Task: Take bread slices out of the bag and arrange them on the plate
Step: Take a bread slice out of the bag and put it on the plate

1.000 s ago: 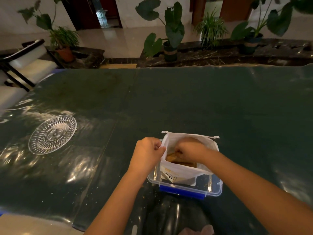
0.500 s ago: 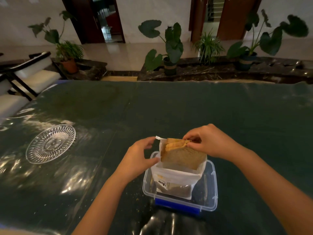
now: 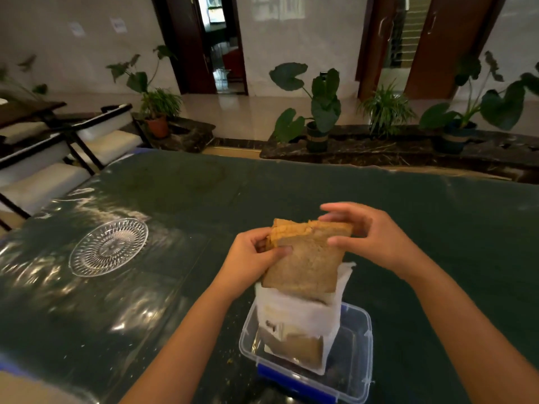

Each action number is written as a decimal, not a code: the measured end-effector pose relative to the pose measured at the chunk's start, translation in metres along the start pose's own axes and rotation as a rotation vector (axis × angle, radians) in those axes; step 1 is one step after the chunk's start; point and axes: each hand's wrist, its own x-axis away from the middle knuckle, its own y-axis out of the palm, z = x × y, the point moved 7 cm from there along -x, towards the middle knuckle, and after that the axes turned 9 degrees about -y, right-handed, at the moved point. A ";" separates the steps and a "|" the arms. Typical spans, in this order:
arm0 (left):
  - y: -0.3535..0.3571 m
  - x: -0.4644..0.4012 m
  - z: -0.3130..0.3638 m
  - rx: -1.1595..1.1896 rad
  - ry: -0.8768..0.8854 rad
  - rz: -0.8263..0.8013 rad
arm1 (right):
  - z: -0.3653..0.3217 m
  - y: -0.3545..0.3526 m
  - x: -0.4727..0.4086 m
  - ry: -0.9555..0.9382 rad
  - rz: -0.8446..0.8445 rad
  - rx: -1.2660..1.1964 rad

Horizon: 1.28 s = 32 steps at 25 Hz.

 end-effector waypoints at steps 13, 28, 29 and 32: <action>-0.101 0.046 -0.030 0.322 -0.164 0.215 | 0.001 0.103 -0.032 0.040 0.067 -0.262; -0.373 0.178 -0.094 0.393 -0.369 0.322 | -0.060 0.393 -0.089 0.201 0.015 -0.405; -0.384 0.182 -0.100 0.418 -0.388 0.313 | -0.055 0.405 -0.089 0.237 0.030 -0.434; -0.409 0.184 -0.125 0.473 -0.444 0.296 | -0.038 0.436 -0.096 0.332 0.082 -0.495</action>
